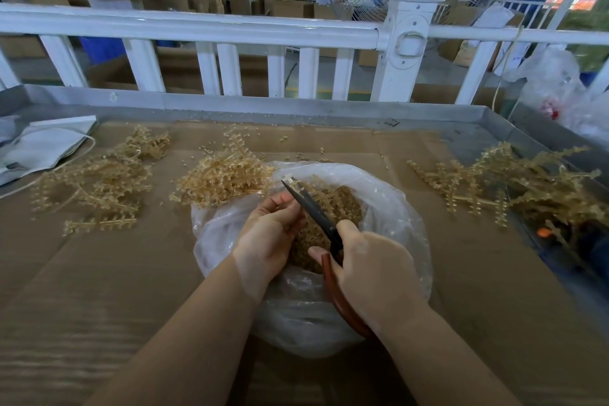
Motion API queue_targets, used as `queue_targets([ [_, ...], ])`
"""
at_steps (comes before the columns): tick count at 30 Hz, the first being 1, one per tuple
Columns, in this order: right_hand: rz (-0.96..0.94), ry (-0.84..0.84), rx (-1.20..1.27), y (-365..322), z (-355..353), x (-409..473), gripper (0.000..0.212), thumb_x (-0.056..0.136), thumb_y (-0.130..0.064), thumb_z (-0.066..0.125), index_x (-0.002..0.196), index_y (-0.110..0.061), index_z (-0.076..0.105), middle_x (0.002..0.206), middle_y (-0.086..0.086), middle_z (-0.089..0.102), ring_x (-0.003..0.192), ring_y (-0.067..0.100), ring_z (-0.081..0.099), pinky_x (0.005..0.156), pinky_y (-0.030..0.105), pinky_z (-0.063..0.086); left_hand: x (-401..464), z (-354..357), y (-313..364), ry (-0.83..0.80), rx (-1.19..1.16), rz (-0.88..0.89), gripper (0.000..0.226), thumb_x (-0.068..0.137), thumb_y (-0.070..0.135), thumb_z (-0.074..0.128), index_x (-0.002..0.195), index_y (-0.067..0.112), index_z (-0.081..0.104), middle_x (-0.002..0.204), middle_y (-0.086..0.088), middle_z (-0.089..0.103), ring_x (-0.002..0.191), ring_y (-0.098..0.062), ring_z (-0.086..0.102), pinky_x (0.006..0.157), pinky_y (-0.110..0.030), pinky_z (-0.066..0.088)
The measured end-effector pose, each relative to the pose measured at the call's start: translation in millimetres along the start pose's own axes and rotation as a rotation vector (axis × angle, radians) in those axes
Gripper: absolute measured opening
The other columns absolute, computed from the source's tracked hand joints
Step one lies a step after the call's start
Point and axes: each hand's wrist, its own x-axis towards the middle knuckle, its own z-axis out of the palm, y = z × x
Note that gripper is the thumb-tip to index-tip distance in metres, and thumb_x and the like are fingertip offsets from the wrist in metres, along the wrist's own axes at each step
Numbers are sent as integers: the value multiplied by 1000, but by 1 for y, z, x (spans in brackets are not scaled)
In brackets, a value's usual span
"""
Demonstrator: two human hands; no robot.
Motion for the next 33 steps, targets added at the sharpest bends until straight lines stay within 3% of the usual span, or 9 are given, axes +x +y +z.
queue_targets([
  [4, 27, 10, 10, -2, 2, 1, 38, 93, -63, 31, 101, -28, 44, 76, -9, 52, 66, 9, 46, 58, 19, 32, -1, 0, -1, -16, 1, 11, 19, 91, -8, 47, 86, 7, 58, 81, -8, 63, 74, -18, 59, 76, -27, 47],
  [11, 69, 41, -10, -2, 2, -4, 40, 91, -65, 33, 103, -29, 45, 78, -11, 48, 70, 8, 43, 61, 18, 31, -2, 1, 1, 9, -40, 7, 20, 89, -8, 50, 81, 9, 56, 74, -3, 66, 67, -12, 63, 64, -19, 53],
  [16, 74, 55, -11, 1, 0, -7, 42, 89, -67, 35, 102, -29, 46, 79, -10, 47, 74, 10, 47, 62, 20, 34, -1, 1, 2, 48, -99, -11, 27, 91, -10, 46, 77, 13, 52, 78, -4, 59, 71, -13, 58, 68, -22, 48],
  [20, 71, 47, 4, 1, 0, -8, 45, 89, -67, 36, 113, -29, 47, 96, -4, 61, 90, 15, 57, 69, 22, 41, -1, 1, 3, 40, -68, -25, 27, 93, -9, 42, 81, 13, 51, 80, -4, 58, 62, -10, 57, 59, -19, 46],
  [23, 69, 45, 16, 1, 0, -7, 45, 90, -65, 36, 114, -28, 47, 97, -2, 61, 93, 17, 56, 68, 23, 38, -2, 2, 4, 44, -78, -33, 26, 94, -8, 42, 81, 12, 53, 76, -4, 59, 53, -7, 58, 51, -16, 47],
  [33, 36, 83, -60, -1, 0, -4, 41, 92, -62, 37, 107, -26, 49, 90, -4, 62, 85, 14, 59, 63, 21, 32, -3, 3, 4, 74, -71, -41, 25, 92, -5, 49, 76, 13, 53, 58, 2, 66, 47, -5, 60, 46, -14, 48],
])
